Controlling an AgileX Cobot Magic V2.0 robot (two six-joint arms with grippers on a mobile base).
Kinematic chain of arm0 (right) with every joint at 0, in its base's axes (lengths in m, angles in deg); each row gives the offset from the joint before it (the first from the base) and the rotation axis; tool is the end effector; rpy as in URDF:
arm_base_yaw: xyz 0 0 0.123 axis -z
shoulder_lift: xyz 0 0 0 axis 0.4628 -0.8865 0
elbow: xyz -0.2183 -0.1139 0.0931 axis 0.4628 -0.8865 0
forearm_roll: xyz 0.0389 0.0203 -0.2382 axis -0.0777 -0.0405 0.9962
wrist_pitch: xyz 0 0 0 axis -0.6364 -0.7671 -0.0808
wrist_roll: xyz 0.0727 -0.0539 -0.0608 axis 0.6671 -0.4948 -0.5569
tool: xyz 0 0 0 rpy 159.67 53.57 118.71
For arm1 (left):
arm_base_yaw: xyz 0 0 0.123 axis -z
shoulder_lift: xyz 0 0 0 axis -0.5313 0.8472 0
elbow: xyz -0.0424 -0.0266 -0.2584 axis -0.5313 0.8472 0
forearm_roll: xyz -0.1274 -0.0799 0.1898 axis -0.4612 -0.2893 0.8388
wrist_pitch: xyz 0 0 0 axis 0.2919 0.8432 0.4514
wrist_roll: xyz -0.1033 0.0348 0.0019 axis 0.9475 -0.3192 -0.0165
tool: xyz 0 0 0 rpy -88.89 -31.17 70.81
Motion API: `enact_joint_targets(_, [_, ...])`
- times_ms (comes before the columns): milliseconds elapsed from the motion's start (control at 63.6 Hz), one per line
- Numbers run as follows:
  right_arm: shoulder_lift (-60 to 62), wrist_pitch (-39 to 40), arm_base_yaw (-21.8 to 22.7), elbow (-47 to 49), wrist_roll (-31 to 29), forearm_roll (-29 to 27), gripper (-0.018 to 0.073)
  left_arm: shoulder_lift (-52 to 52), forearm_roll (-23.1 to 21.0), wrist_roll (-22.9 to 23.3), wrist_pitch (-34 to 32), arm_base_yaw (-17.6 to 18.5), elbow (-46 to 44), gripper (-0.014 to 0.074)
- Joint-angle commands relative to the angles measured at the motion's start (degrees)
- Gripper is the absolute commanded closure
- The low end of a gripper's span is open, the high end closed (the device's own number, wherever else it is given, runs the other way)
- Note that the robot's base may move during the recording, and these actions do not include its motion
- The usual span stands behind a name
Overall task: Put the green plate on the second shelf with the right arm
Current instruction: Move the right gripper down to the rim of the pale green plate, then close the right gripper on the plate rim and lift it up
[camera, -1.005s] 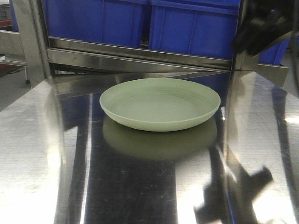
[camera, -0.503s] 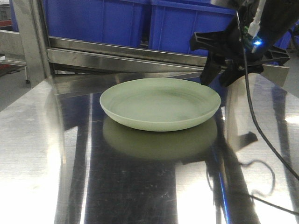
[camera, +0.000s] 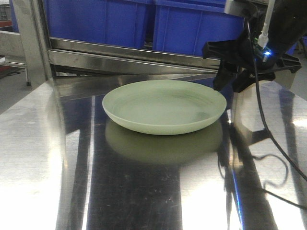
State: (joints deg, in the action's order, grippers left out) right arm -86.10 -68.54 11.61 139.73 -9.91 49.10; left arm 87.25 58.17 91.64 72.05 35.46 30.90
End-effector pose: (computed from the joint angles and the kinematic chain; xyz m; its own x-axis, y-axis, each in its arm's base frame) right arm 0.3540 0.1101 0.1920 -0.7460 0.0825 -0.6608 -0.1191 0.9598 0.2543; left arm 0.0866 -0.0049 0.2069 0.0272 -0.0680 -0.9973 0.0588 0.9961 -0.0664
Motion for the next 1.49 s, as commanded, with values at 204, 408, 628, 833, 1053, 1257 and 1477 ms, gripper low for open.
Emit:
enact_joint_targets(204, [0.98,3.28,0.36,1.93,-0.6,-0.6,0.0206,-0.99,-0.16,0.25,-4.6,0.02,2.34,0.0465])
enact_joint_targets(408, [-0.81,2.92,0.31,1.93,-0.6,-2.64,0.0206,-0.99,-0.16,0.25,-4.6,0.02,2.34,0.0465])
enact_joint_targets(628, [-1.07,3.18,-0.77,1.93,-0.65,-3.43,0.0206,-0.99,-0.16,0.25,-4.6,0.02,2.34,0.0465])
enact_joint_targets(833, [-1.07,3.35,-1.32,1.93,-0.65,-3.43,0.0254,-0.99,-0.16,0.25,-4.6,0.02,2.34,0.0465])
enact_joint_targets(1053, [-1.18,3.92,-1.32,1.93,-0.65,-3.43,0.0372,-0.99,-0.16,0.25,-4.6,0.02,2.34,0.0465])
enact_joint_targets(1257, [-1.93,2.57,-1.27,1.93,-0.65,-3.43,0.0551,-0.99,-0.16,0.25,-4.6,0.02,2.34,0.0465])
enact_joint_targets(1477, [0.45,2.46,-1.27,1.93,-0.65,-3.59,0.0528,-0.99,-0.16,0.25,-4.6,0.02,2.34,0.0465])
